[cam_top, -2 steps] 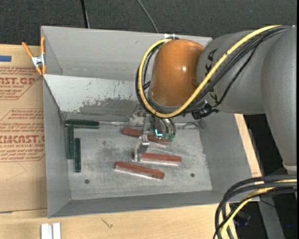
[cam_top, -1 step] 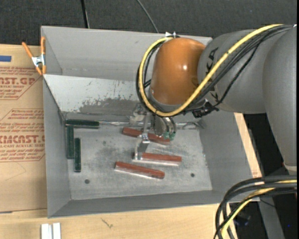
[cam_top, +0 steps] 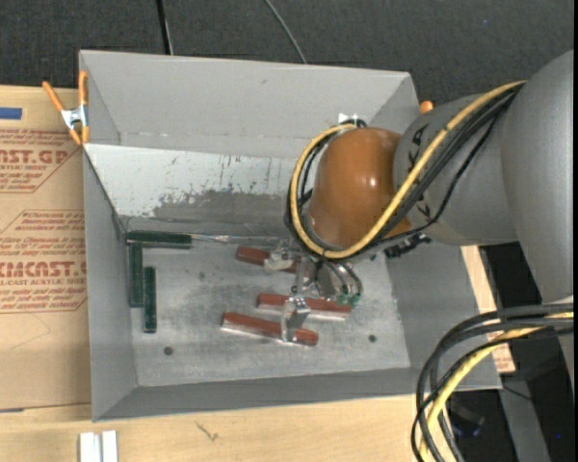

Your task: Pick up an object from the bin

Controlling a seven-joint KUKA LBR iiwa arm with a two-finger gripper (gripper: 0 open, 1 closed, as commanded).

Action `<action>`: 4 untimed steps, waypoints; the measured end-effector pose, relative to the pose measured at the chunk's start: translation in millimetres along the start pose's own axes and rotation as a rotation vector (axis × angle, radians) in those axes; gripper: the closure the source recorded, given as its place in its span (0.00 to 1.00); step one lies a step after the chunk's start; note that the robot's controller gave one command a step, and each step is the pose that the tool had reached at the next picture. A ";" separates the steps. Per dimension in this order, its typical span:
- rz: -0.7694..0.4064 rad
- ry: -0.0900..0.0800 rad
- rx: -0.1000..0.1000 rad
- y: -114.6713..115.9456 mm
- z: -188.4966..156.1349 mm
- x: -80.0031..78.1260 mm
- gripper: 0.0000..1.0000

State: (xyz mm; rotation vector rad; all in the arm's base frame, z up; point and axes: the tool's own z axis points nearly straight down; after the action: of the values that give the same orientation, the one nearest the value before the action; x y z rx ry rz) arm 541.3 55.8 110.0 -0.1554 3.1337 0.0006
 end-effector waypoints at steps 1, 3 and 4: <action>0.113 0.008 -0.001 -17.0 1.2 25.7 0.00; 0.146 -0.001 -0.001 -12.3 36.4 37.6 0.00; 0.277 -0.020 -0.005 -14.8 33.8 41.9 1.00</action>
Offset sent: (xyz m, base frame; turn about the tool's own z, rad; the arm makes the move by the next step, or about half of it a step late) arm -0.0185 -0.0149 -0.0045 0.1037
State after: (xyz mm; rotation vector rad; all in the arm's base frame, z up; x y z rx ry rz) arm 501.2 36.9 76.0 0.2766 3.1053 0.0109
